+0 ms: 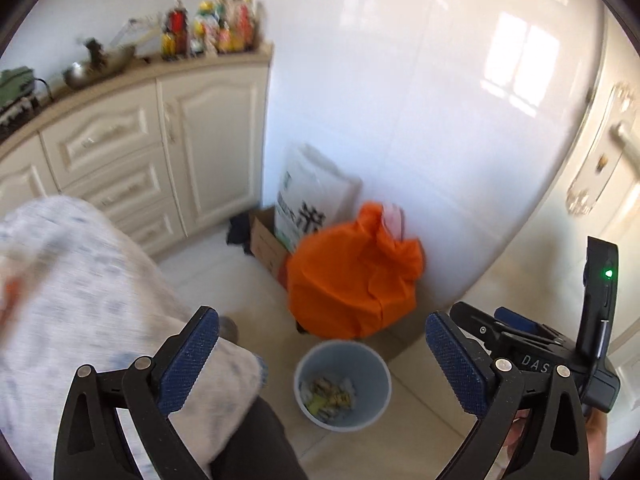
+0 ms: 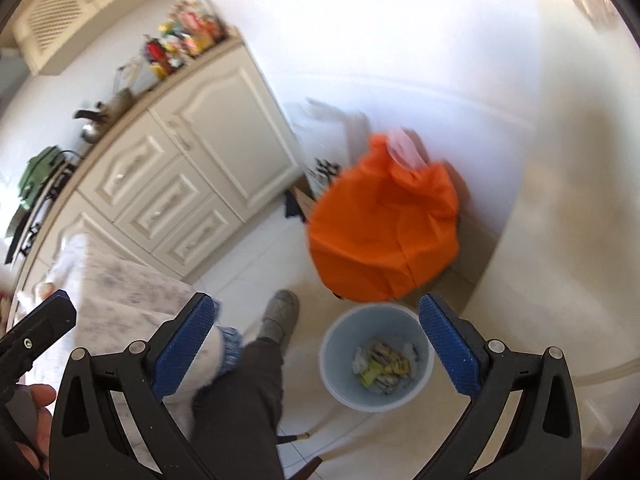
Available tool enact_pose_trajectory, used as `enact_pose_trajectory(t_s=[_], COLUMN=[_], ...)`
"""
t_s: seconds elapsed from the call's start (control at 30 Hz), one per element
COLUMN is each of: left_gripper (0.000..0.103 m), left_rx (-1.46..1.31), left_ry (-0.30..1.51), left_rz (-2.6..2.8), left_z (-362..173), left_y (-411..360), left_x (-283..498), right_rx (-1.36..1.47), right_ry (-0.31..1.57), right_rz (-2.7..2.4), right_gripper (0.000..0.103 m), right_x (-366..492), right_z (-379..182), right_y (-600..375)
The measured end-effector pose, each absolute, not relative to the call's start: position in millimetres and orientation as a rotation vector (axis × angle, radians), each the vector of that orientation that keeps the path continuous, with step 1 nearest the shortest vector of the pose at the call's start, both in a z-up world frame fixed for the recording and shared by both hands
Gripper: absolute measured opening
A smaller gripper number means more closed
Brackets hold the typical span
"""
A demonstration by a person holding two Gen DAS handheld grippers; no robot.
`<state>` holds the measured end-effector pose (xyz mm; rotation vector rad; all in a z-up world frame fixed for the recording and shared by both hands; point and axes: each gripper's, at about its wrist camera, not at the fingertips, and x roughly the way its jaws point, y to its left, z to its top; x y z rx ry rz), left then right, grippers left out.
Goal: Collect trash
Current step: 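Return both open tools to the table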
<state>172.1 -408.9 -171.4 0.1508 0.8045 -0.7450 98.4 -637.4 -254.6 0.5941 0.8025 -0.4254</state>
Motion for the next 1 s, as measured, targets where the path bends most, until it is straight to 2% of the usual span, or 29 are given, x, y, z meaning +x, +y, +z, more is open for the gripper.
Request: enact_pose_trajectory(t_s=[0.17,0.4,0.67,1.0], left_gripper=[0.102,0.102,0.102,0.102], left_rx=[0.087,0.046,0.006,-0.057], left_ry=[0.699,0.552,0.438,0.415], left_rz=[-0.707,-0.588,-0.447,-0.261], left_z=[-125,-90,-74,-87], left_y=[-329,-225,-116,-35], left_x=[150,112,63,32], right_rx=[0.516,0.439,0.378,0.302], right_ry=[0.738,0.678,0.652,0.666], right_rz=[-0.331,-0.163,-0.014,0.134], right_gripper=[0.103,0.103,0.103,0.103], right_x=[120,149,177,203], right_z=[-205,-157,-127,-114], right_y=[-595,-523,-434,-331])
